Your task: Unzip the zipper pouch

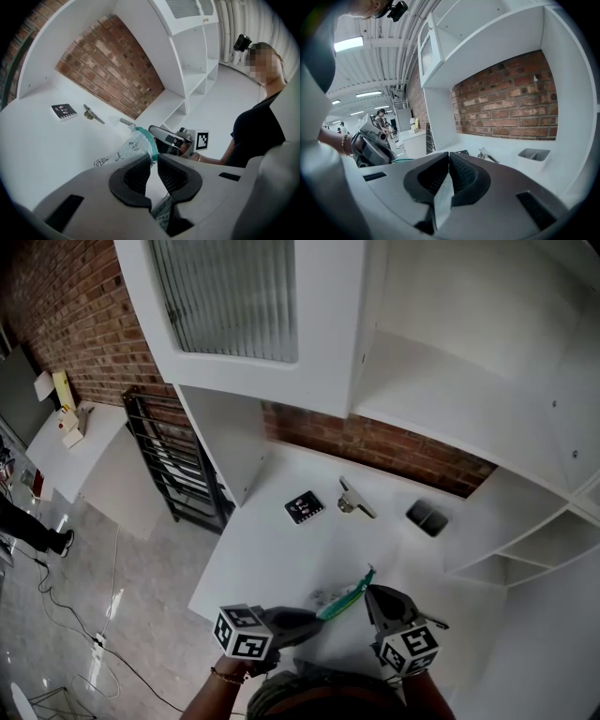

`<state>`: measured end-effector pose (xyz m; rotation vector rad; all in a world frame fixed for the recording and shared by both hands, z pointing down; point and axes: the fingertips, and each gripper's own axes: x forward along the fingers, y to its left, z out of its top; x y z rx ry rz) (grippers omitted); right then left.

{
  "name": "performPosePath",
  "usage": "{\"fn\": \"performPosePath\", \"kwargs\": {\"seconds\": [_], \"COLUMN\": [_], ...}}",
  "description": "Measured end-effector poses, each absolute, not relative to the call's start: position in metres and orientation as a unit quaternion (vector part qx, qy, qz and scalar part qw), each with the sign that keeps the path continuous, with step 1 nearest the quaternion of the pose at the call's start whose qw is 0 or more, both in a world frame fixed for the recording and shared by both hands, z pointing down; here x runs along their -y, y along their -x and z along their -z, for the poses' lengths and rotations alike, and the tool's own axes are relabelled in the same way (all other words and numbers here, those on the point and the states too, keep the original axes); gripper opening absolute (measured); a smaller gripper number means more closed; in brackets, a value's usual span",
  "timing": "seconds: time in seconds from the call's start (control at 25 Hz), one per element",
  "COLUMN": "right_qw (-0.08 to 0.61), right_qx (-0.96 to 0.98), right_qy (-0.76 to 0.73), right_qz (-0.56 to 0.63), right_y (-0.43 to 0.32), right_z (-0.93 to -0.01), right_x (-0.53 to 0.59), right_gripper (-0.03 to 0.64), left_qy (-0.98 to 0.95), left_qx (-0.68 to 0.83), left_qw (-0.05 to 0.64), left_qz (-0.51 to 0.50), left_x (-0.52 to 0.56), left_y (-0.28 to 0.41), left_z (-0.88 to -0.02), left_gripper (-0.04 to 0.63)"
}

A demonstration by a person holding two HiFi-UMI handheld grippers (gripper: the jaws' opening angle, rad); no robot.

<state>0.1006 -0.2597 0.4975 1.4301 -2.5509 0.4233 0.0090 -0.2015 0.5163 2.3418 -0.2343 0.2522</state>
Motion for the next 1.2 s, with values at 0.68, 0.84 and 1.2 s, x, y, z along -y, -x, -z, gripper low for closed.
{"fn": "performPosePath", "kwargs": {"seconds": [0.68, 0.84, 1.2], "right_qw": [0.09, 0.085, 0.022], "right_qx": [0.844, 0.846, 0.855], "right_qy": [-0.512, -0.51, -0.492], "right_qz": [-0.137, -0.131, -0.161], "right_y": [-0.124, -0.121, -0.126], "right_z": [-0.494, -0.489, -0.478], "right_x": [0.263, 0.262, 0.26], "right_gripper": [0.006, 0.006, 0.096], "left_qy": [-0.92, -0.922, -0.925], "left_qx": [0.078, 0.076, 0.081], "left_qw": [0.365, 0.358, 0.338], "left_qz": [-0.121, -0.127, -0.153], "left_x": [0.178, 0.178, 0.181], "left_y": [0.01, 0.012, 0.014], "left_z": [-0.51, -0.507, -0.509], "left_gripper": [0.049, 0.049, 0.049]}}
